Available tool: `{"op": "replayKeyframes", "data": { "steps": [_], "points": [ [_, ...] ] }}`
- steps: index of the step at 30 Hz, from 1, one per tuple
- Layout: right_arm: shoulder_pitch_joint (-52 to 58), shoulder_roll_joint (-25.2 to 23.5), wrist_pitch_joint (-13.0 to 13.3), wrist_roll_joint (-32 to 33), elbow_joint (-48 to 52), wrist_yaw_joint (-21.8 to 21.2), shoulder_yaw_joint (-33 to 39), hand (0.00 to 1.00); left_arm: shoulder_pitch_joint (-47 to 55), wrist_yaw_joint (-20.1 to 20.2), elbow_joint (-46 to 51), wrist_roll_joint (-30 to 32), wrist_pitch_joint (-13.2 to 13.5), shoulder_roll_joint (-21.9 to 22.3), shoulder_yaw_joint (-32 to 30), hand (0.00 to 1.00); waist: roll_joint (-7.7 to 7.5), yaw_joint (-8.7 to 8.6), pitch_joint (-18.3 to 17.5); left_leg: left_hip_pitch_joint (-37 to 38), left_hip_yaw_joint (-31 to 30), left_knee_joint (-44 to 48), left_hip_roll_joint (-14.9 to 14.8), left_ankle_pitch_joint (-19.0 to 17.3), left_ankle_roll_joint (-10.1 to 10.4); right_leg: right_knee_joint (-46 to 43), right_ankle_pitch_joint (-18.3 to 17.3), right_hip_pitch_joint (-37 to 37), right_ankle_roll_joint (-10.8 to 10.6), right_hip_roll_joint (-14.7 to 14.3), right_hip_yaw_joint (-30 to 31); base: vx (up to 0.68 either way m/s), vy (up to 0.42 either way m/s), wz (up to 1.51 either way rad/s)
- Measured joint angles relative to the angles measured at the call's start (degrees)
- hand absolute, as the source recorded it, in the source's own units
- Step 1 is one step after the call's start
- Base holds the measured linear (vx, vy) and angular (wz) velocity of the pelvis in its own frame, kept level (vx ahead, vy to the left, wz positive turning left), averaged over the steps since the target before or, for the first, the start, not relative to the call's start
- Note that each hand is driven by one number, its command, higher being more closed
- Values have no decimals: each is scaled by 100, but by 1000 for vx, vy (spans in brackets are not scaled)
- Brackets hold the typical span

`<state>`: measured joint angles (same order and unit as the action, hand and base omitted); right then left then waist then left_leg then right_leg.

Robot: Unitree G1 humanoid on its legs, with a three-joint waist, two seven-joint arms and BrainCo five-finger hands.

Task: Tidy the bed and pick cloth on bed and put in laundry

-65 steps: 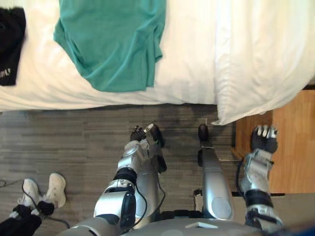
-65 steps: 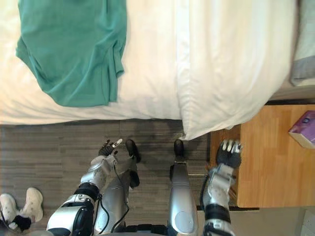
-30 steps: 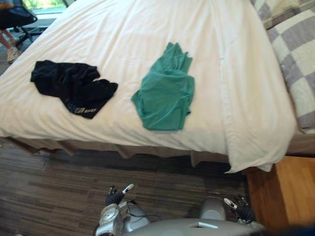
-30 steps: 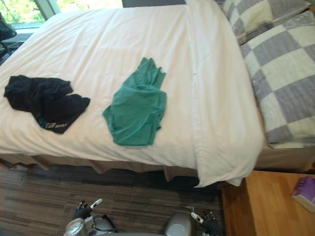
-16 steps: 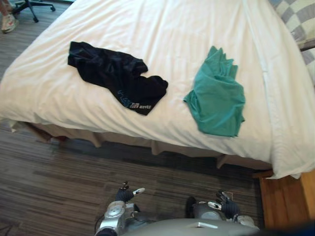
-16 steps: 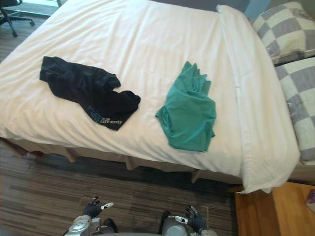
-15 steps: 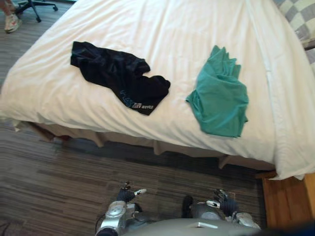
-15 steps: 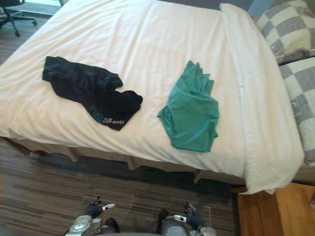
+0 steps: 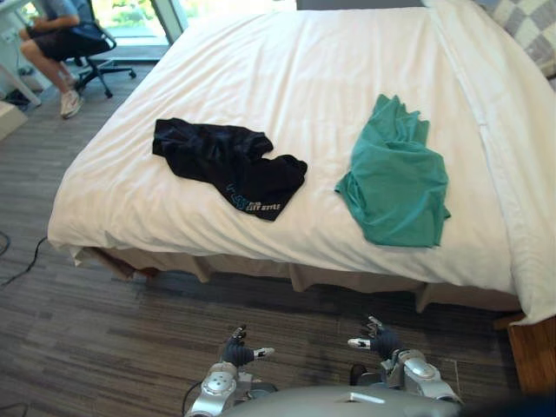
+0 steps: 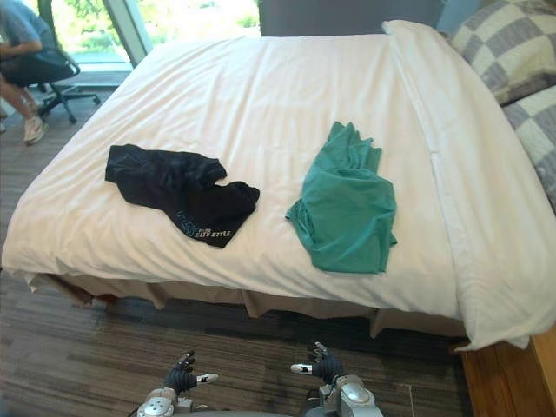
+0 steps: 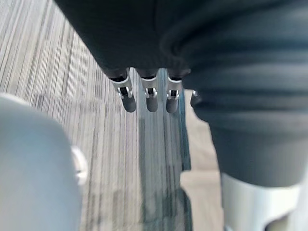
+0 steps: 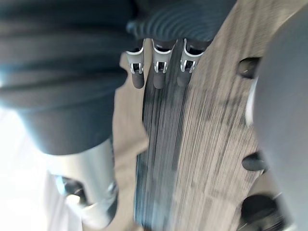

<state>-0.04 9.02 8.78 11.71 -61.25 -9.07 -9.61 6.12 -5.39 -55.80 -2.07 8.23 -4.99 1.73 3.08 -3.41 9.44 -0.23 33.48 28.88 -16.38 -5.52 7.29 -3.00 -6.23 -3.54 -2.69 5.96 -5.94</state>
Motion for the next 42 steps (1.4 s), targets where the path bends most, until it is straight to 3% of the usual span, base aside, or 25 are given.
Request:
{"op": "replayKeyframes", "data": {
  "steps": [1, 2, 3, 4, 5, 6, 7, 8, 9, 10, 14, 20, 24, 30, 35, 38, 42],
  "points": [
    [11, 18, -28, 10, 7, 45, 34, 0, 18, 4, -3, -94, 0, 14, -78, 0, 46, -22, 22, -73, -22, 241, -121, 6, -10, -27, 0, 1, 0, -9, 57, -27, 70, -68],
    [29, 11, -70, 53, 46, 117, 193, 0, 70, 17, -9, -205, 3, 48, -254, 0, 70, -28, 56, -94, -37, 468, -181, 100, -150, -74, 1, 19, -3, -5, 231, -13, 97, -68],
    [57, 3, -105, 42, 69, 149, 316, 0, 129, 45, -10, -310, 61, 51, -377, 0, 13, -27, 59, -52, -80, 444, -96, 208, -301, -94, 4, 56, -5, 40, 441, -3, 98, -79],
    [44, 1, -147, -18, 68, 143, 401, 0, 180, 83, -13, -358, 148, 56, -444, 0, -19, -24, 45, -8, -204, 203, 72, 65, -347, -81, 17, 97, -18, 70, 645, 20, 69, -67],
    [21, 8, -167, -80, 57, 138, 468, 0, 202, 124, -16, -363, 200, 66, -485, 0, -21, -17, 45, 73, -362, -194, 254, -80, -360, -68, 27, 112, -24, 86, 765, 41, 74, -68],
    [-6, 32, -230, -218, 42, 111, 543, 0, 218, 192, -20, -365, 252, 67, -521, 0, -34, -9, 53, 245, -735, -1219, 590, -173, -371, -8, 100, 189, -36, 123, 1004, 30, 61, -66],
    [-1, 54, -289, -303, 22, 56, 576, 0, 220, 265, -21, -370, 269, 68, -525, 0, -31, -14, 54, 352, -933, -1879, 718, -140, -353, 38, 146, 242, -77, 124, 1124, 0, 104, -72],
    [-14, 66, -334, -384, 3, 21, 642, 0, 221, 308, -23, -413, 272, 85, -522, 0, -7, -16, 53, 440, -1074, -2447, 760, -74, -296, 81, 186, 291, -139, 110, 1230, -16, 141, -63],
    [-10, 106, -342, -406, 13, 2, 723, 0, 219, 355, -36, -411, 267, 161, -520, 0, 115, -27, 40, 516, -1113, -2863, 679, -15, -233, 191, 251, 297, -241, 24, 1279, 22, 245, -74],
    [8, 195, -345, -407, -22, 9, 846, 0, 152, 459, -119, -423, 243, 288, -503, 0, 249, -39, 51, 542, -999, -2761, 537, 361, -13, 401, 412, 146, -464, -4, 1228, 61, 233, -57],
    [113, 63, -329, -407, -56, 45, 998, 0, 66, 591, -161, -344, 213, 188, -204, 0, -1, -103, -14, 859, -832, -2627, 860, 121, -71, 553, 492, -176, -545, 393, 959, 124, 186, -21],
    [228, -6, -195, -491, -82, 107, 1370, 0, -63, 666, -196, -91, 206, 205, 310, 0, 115, -84, -146, 1023, -729, -2670, 1025, -46, -127, 280, 531, -43, -618, 468, 176, 121, 52, -17],
    [234, -70, 4, -639, -113, 94, 1357, 0, -246, 446, -424, -161, -39, 107, 621, 0, 44, -121, -154, 1102, -769, -2679, 1029, -47, -129, 289, 541, -67, -612, 446, 215, 70, -18, -15],
    [237, -125, 190, -625, -163, 93, 1219, 0, -272, 152, -425, -665, -57, 117, 723, 0, -71, -172, -193, 1100, -1043, -2680, 1023, -47, -129, 388, 540, -238, -611, 459, -68, -5, -58, 15],
    [228, -119, 71, -366, -165, 280, 995, 0, -247, -211, -417, -1243, 93, 93, 715, 0, -124, -53, -234, 915, -1286, -2697, 1030, -47, -130, 506, 515, -279, -576, 475, -417, -82, -73, 28],
    [234, -121, -67, -162, -210, 350, 1165, 0, -191, -664, -397, -1851, 203, 90, 546, 0, -122, -26, -217, 883, -1468, -2898, 1054, 97, -164, 518, 491, -279, -553, 477, -628, -114, -72, 31],
    [364, -142, -175, -157, -255, 342, 1718, 0, 79, -1259, -112, -2584, 470, 41, -290, 0, -113, -14, -225, 909, -1685, -3185, 1060, 318, -146, 515, 444, -305, -528, 464, -919, -78, -55, 29]
  ]
}}
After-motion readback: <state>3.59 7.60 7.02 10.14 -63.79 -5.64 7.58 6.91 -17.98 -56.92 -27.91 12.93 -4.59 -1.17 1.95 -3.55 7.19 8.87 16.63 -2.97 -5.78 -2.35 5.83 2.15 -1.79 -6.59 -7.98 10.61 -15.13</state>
